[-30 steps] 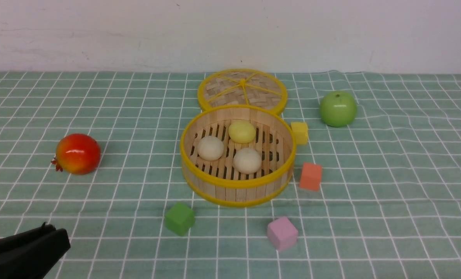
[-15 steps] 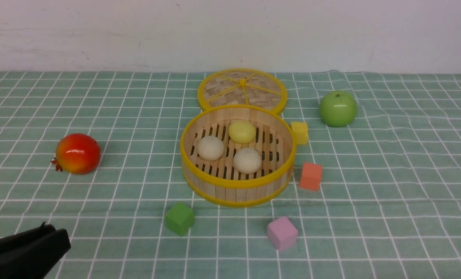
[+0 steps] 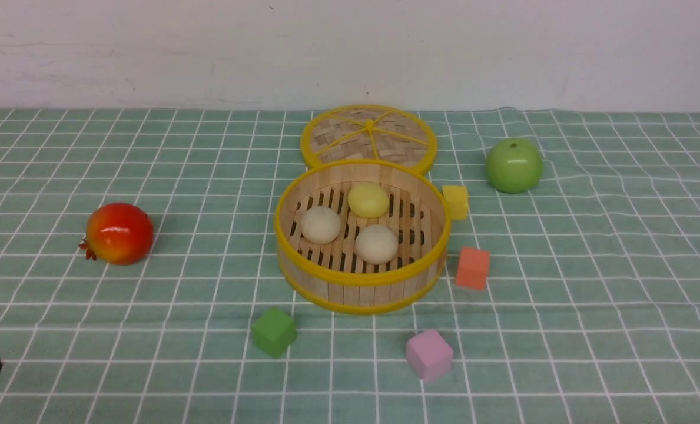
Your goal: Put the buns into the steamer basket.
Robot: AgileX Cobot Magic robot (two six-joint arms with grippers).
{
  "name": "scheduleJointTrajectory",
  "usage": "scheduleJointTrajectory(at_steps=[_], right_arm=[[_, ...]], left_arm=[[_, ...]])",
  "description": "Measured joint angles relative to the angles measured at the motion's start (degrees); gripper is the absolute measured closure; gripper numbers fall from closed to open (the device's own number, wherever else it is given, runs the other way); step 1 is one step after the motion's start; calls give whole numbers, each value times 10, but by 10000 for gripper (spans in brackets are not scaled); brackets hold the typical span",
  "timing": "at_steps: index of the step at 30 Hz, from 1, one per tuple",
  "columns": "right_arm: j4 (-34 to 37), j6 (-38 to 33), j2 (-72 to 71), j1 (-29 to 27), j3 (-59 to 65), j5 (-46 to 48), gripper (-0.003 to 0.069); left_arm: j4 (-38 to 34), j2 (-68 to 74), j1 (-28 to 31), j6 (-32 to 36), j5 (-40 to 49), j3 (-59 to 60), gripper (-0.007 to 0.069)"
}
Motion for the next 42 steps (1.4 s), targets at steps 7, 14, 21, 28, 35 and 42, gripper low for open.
scheduleJointTrajectory(at_steps=[7,14,21,28,35,42], right_arm=[[0,1,0,0,0,0,637],[0,1,-1,0,0,0,631],[0,1,-1,0,0,0,618],[0,1,-1,0,0,0,609],[0,1,-1,0,0,0,599],[0,1,-1,0,0,0,589]], left_arm=[[5,-60,74,-26,153,81,638],[5,-60,74,-33,171,82,638],[5,-60,74,-33,171,82,638],[5,-60,74,-33,171,82,638],[5,-60,74,-33,171,82,638],[5,-60,74,-33,171,82,638]])
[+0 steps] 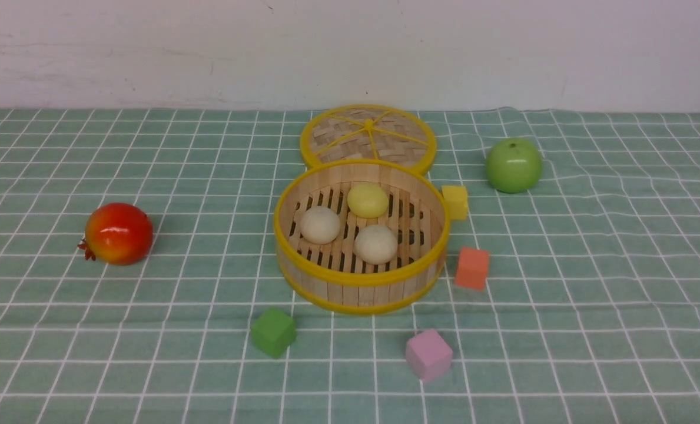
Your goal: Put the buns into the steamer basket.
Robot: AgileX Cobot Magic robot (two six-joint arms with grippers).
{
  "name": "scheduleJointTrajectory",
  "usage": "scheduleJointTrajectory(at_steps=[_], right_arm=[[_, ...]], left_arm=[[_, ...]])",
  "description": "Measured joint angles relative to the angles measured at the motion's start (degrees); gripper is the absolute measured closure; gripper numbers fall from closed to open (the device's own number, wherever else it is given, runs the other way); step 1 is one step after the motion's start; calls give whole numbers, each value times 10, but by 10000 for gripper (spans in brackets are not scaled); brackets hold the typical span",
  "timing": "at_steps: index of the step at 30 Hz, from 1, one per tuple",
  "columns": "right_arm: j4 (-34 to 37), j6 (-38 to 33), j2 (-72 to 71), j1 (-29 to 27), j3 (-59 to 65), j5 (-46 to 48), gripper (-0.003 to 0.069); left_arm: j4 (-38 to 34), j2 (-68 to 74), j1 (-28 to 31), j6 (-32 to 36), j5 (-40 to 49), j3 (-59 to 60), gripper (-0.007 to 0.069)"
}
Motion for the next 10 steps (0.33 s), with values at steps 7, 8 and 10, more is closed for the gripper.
scheduleJointTrajectory(at_steps=[7,8,10], right_arm=[[0,0,0,0,0,0,580],[0,0,0,0,0,0,578],[0,0,0,0,0,0,575]], left_arm=[[0,0,0,0,0,0,638],[0,0,0,0,0,0,638],[0,0,0,0,0,0,636]])
